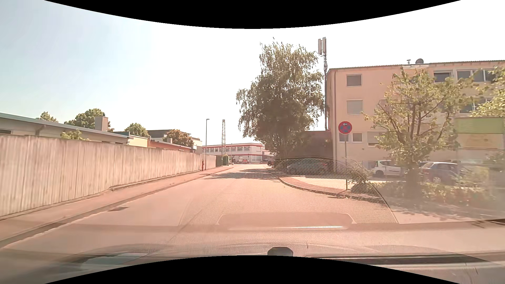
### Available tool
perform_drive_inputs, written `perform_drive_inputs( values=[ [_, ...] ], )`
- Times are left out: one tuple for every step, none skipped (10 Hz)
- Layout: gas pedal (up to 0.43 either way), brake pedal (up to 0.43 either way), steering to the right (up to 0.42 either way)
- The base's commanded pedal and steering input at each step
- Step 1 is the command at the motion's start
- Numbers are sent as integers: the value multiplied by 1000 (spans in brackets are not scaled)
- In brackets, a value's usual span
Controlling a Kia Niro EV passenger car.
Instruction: Follow the waypoints while adhering to traffic rules and regulations
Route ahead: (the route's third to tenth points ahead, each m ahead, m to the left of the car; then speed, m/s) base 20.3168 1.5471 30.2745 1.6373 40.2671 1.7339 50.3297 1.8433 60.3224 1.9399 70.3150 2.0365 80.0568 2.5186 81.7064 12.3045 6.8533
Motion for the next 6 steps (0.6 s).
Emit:
perform_drive_inputs(
  values=[
    [248, 0, -4],
    [248, 0, -4],
    [248, 0, -4],
    [248, 0, -4],
    [240, 0, -4],
    [228, 0, -4]
  ],
)
